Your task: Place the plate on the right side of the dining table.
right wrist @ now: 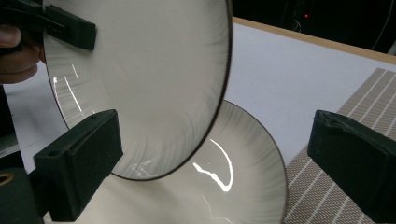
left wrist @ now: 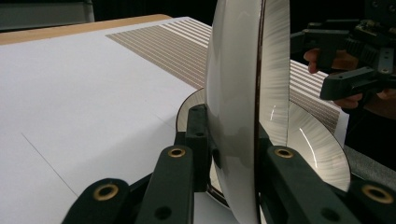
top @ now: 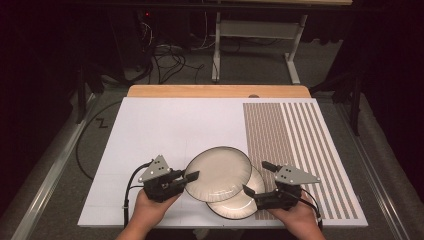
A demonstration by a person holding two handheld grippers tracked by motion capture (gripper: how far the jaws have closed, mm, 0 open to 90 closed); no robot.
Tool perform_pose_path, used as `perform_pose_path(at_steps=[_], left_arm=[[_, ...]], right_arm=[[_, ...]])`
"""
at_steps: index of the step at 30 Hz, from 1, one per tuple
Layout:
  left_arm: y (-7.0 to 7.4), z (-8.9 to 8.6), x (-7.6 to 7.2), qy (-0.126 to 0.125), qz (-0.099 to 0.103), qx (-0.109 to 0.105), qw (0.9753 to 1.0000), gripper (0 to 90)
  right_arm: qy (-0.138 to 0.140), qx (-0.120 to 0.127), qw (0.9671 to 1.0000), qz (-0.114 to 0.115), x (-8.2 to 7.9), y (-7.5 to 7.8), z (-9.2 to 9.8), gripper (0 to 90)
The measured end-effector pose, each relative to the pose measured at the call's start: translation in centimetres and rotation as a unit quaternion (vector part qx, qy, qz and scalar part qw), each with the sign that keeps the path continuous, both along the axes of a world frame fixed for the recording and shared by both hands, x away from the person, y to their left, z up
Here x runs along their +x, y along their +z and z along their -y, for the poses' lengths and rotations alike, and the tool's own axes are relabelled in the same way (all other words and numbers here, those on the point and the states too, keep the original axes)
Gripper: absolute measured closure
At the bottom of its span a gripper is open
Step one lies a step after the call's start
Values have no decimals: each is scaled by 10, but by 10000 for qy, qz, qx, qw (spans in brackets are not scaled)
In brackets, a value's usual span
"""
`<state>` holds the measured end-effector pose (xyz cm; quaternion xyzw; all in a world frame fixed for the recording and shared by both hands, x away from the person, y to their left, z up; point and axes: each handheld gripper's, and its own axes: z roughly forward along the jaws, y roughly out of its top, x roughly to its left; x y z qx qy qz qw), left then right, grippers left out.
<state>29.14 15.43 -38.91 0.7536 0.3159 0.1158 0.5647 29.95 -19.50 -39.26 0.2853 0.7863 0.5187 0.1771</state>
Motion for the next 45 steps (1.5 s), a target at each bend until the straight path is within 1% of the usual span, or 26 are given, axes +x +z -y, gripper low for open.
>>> perform_pose_path(at_steps=[6,10,12,14,16,18,20,21,25,27,31,39,41,43,45], left_arm=[[0,0,-1,1,51,6,10000,784],[0,0,-2,5,52,4,10000,784],[0,0,-1,4,53,2,10000,784],[0,0,-1,6,49,-5,10000,784],[0,0,-1,12,46,-7,10000,784],[0,0,-2,19,46,-5,10000,784],[0,0,-1,19,39,-9,10000,784],[0,0,-1,21,38,-8,10000,784],[-1,0,-1,38,20,-26,10000,783],[-1,0,-1,44,5,-38,10000,783],[-2,-1,0,44,-30,-60,10000,782],[-3,-2,1,73,-105,-160,9998,783],[-4,-2,1,83,-151,-201,9996,785],[-5,-2,2,108,-194,-257,9994,785],[-6,-2,2,130,-279,-338,9990,788]], right_arm=[[65,40,9999,-110,2,-3,-9,90],[57,28,9998,-211,4,-5,-14,155],[63,76,9995,-313,5,-6,-17,186],[69,114,9992,-365,6,-7,-19,251],[92,148,9991,-397,6,-7,-19,357],[105,217,9988,-417,7,-6,-19,424],[48,292,9987,-413,7,-6,-19,464],[21,310,9987,-413,7,-6,-18,498],[-13,433,9971,-619,11,-6,-16,622],[-30,514,9959,-739,11,-5,-15,658],[-58,621,9936,-947,14,-5,-13,723],[-174,634,9918,-1092,16,-5,-10,824],[-210,647,9912,-1132,17,-5,-10,835],[-228,686,9899,-1220,18,-5,-10,841],[-238,711,9888,-1291,18,-5,-10,843]])
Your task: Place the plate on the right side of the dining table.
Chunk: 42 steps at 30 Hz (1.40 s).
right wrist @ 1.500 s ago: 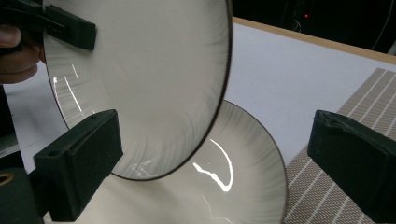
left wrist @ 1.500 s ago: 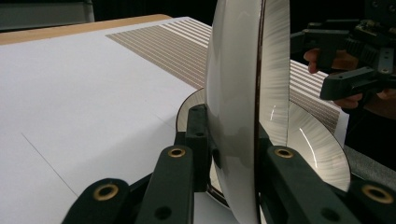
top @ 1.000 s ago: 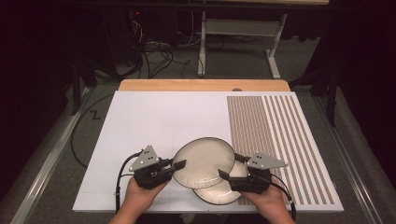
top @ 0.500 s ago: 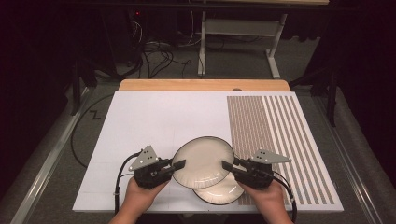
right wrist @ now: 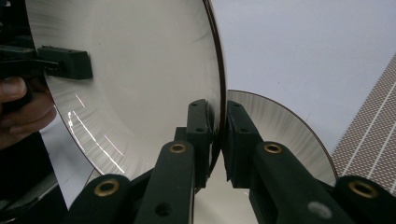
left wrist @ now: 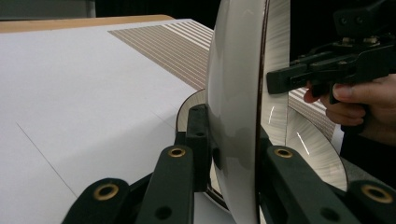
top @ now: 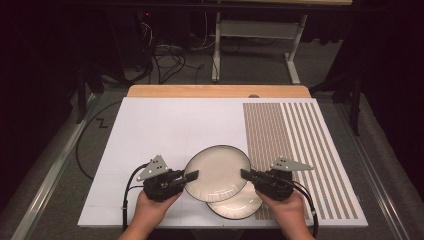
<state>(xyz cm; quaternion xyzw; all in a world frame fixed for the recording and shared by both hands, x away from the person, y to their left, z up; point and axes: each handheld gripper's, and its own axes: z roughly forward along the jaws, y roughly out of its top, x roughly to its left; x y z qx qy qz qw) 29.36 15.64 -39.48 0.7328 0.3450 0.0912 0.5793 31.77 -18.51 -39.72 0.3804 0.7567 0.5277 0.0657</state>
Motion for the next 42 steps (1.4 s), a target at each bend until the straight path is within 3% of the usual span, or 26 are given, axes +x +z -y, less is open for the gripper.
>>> perform_pose_path(at_steps=[7,15,23,35,42], left_arm=[[-3,-1,2,75,-301,-302,9991,800],[-4,-2,4,143,-493,-447,9977,803],[-1,3,2,234,-453,-475,9976,802],[9,15,-1,249,-277,-437,9984,802],[22,33,5,176,-244,-317,9990,799]], right_arm=[[-12,40,9999,-97,1,1,1,853],[0,55,9999,-101,0,2,1,859],[11,49,9999,-148,0,4,5,860],[-32,75,10000,-7,-3,12,16,859],[-145,77,9998,94,-6,20,30,856]])
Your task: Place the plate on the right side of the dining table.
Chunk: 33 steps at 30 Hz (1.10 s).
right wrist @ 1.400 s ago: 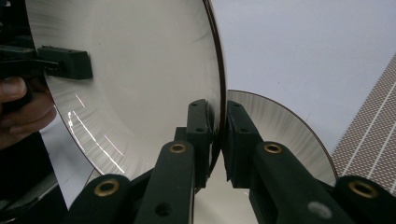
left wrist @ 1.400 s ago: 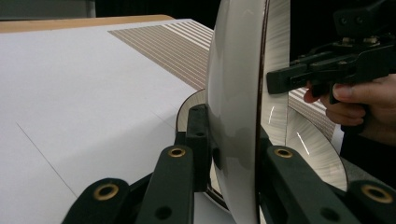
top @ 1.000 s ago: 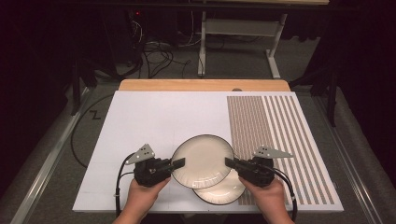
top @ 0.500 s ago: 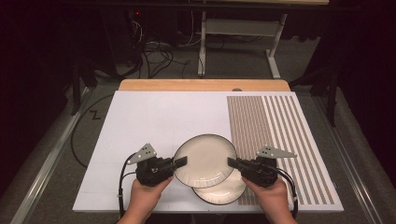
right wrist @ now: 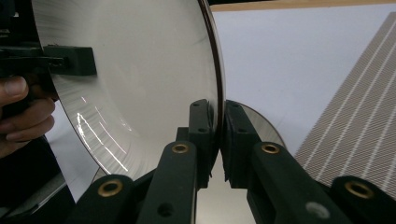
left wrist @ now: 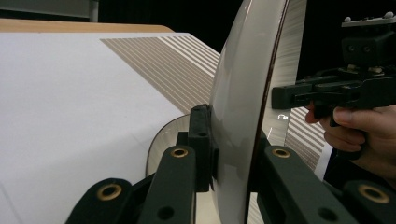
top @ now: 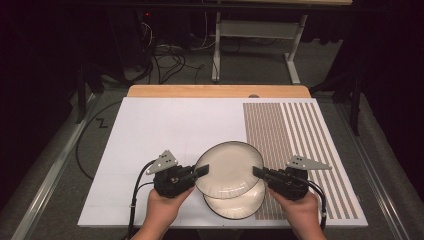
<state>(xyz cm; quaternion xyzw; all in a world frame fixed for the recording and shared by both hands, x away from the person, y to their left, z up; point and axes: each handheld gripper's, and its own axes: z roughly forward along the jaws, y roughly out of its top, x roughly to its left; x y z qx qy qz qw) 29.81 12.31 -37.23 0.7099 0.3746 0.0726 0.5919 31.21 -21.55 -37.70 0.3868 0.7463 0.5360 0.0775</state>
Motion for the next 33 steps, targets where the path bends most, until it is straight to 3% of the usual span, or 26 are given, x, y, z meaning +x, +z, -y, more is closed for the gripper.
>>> perform_pose_path(at_steps=[9,27,33], left_arm=[[11,36,24,-187,-296,38,9994,785],[19,99,70,-512,-588,383,9962,765],[22,120,81,-573,-583,447,9956,764]], right_arm=[[-342,72,9993,146,-1,10,33,854],[-920,62,9957,110,10,12,89,849],[-1166,131,9931,87,15,11,107,849]])
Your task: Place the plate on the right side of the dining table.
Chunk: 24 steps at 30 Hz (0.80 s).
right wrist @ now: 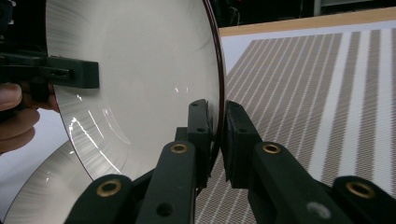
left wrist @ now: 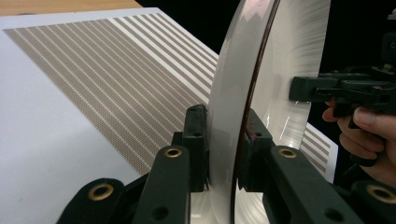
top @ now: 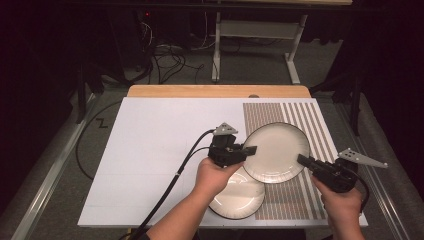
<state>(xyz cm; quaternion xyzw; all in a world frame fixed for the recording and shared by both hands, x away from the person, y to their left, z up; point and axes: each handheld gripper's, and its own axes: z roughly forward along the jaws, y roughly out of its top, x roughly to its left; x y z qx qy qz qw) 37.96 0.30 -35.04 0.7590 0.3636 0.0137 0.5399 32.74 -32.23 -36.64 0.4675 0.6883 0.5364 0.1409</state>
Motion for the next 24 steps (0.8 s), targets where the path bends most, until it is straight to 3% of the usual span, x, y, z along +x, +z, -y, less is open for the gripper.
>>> perform_pose_path(at_steps=[11,20,24], left_arm=[[-3,38,18,-153,-110,287,9994,754],[-18,64,38,-221,-327,466,9981,730],[-26,70,45,-226,-437,453,9978,724]], right_arm=[[-395,-31,9992,-66,5,-4,28,849],[-695,-212,9972,-173,10,-13,45,853],[-793,-295,9962,-211,14,-17,49,855]])
